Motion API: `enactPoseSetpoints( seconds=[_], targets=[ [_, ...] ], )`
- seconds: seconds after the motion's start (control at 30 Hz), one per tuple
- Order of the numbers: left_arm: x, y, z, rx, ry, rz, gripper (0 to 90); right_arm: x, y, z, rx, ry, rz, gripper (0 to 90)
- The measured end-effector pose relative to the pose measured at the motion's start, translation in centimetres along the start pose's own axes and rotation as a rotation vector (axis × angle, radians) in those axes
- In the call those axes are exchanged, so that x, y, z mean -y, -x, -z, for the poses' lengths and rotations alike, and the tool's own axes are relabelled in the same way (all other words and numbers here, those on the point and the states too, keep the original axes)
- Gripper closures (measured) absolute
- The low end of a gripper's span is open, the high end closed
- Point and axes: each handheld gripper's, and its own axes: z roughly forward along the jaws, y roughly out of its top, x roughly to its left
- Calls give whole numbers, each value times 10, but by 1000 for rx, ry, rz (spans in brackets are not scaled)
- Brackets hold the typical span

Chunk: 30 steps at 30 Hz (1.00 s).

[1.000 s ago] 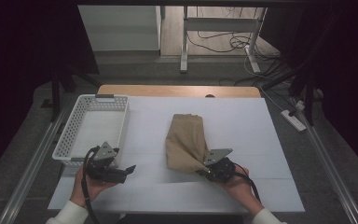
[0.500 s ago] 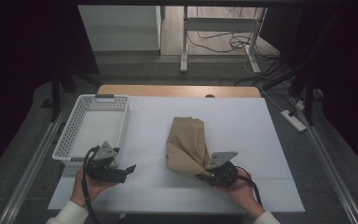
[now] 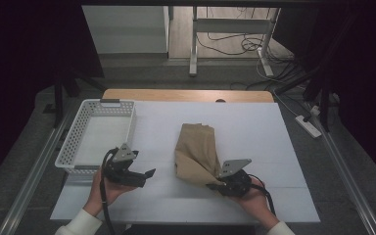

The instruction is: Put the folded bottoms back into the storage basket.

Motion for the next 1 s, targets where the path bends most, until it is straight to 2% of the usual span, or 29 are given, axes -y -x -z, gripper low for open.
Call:
enactPoseSetpoints(
  seconds=[0.17, 0.57, 1.0],
  targets=[
    [-13, -1, -14, 22, -6, -2, 120, 1, 1, 1, -2, -5, 2, 773],
    [-38, -10, -29, 45, 18, 25, 124, 2, 2, 2, 2, -5, 6, 771],
    [-60, -18, -59, 66, -4, 38, 124, 3, 1, 0, 3, -19, 20, 770]
  ],
)
